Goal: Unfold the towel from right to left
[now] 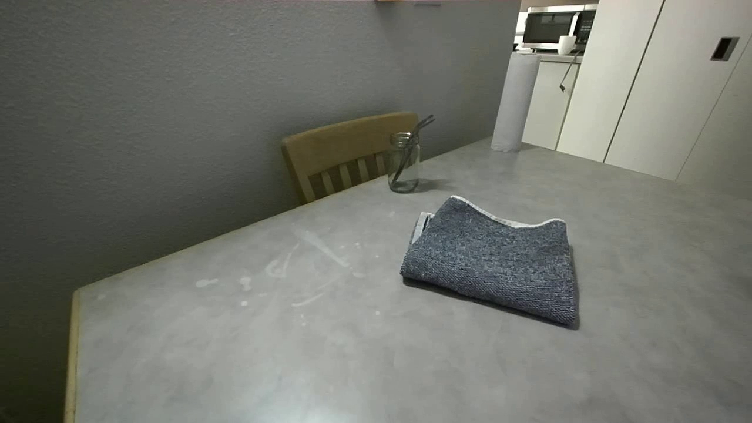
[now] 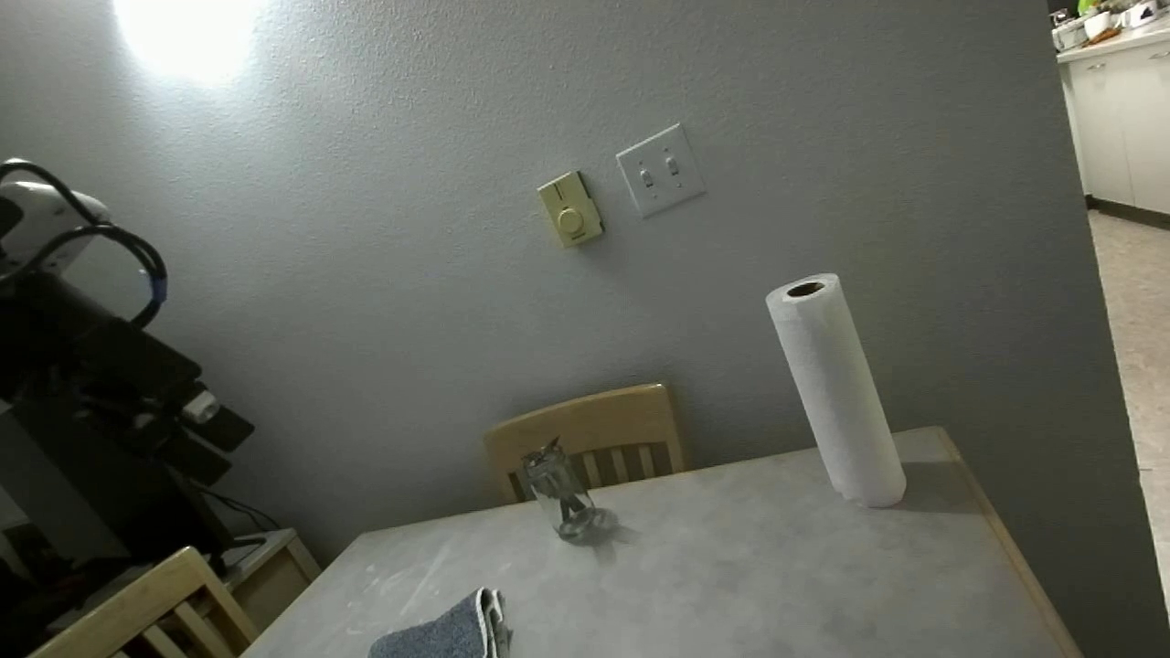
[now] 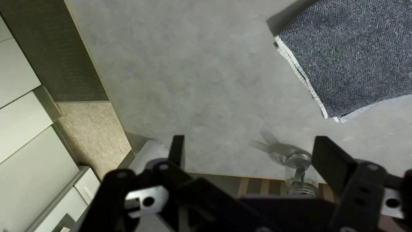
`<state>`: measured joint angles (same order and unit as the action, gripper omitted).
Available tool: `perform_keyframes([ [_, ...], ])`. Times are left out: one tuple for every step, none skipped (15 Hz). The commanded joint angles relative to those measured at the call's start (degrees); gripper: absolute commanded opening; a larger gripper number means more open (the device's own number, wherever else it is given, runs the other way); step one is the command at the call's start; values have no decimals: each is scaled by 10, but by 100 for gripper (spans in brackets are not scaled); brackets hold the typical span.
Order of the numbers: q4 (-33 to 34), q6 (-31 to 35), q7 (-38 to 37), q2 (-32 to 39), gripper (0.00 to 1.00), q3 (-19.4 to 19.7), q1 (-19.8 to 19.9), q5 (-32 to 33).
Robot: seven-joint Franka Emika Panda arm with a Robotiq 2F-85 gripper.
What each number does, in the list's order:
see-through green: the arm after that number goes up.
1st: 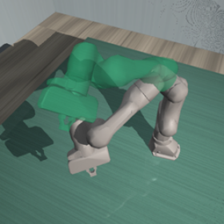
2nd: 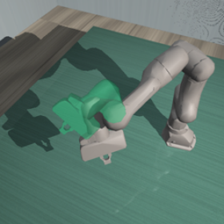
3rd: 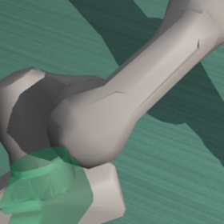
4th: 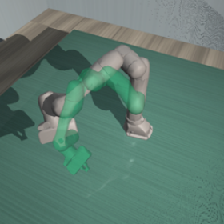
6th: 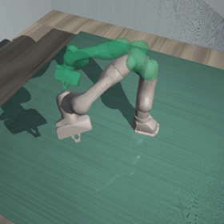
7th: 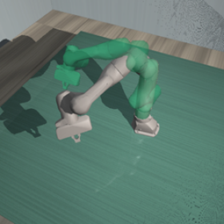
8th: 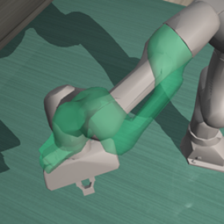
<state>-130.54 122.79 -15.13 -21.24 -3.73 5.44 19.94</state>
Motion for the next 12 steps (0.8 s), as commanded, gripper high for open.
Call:
perform_keyframes([
  [1,-1,0,0,100,2,-2,0],
  [3,-3,-2,8,100,1,-1,0],
  [-1,4,0,13,100,5,-2,-7],
  [-7,9,4,17,100,11,-3,-16],
  [-12,11,5,21,100,16,-2,-25],
  [-17,14,7,25,100,22,-1,-34],
  [-25,18,6,29,100,28,3,-39],
  [-31,17,-1,35,100,33,8,-40],
  [-40,31,8,40,100,44,7,-51],
  [-51,51,14,47,100,56,7,-68],
  [-60,73,24,54,100,68,5,-91],
  [-67,92,35,64,100,79,4,-114],
])
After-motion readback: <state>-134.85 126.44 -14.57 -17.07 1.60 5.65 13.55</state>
